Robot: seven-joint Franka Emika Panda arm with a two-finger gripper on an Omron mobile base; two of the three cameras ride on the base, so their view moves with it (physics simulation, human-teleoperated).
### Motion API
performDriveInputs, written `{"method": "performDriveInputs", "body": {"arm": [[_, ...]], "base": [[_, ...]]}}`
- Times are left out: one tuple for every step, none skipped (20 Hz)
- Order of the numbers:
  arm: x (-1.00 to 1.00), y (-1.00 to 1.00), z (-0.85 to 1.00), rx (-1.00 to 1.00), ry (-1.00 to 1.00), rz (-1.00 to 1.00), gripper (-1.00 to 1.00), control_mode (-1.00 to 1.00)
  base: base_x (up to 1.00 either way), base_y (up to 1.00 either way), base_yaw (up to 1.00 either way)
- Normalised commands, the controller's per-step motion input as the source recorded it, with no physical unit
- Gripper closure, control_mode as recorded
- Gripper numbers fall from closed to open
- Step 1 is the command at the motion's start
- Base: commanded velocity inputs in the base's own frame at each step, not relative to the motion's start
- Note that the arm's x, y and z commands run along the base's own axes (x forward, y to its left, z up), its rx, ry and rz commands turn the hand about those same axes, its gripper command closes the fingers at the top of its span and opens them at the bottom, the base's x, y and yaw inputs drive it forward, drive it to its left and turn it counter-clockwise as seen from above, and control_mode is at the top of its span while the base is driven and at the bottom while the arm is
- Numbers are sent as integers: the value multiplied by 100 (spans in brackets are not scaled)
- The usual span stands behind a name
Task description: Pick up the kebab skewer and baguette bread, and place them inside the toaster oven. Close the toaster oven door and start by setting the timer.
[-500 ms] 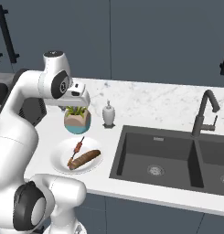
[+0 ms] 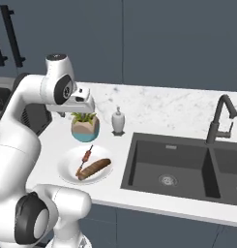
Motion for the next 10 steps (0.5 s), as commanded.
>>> {"method": "performDriveInputs", "body": {"arm": [[0, 0, 0, 0, 0, 0, -100, 100], [0, 0, 0, 0, 0, 0, -100, 100], [0, 0, 0, 0, 0, 0, -100, 100], [0, 0, 0, 0, 0, 0, -100, 100], [0, 0, 0, 0, 0, 0, -100, 100], [0, 0, 0, 0, 0, 0, -100, 100], [0, 0, 0, 0, 0, 0, -100, 100], [0, 0, 0, 0, 0, 0, -100, 100], [0, 0, 0, 0, 0, 0, -100, 100], [0, 0, 0, 0, 0, 0, -100, 100]], "base": [[0, 100, 0], [0, 100, -4], [0, 100, -5], [0, 98, -7], [0, 100, -7], [0, 96, -6], [-4, 99, -4], [-12, 95, -1], [-22, 88, 0], [-36, 59, 0]]}}
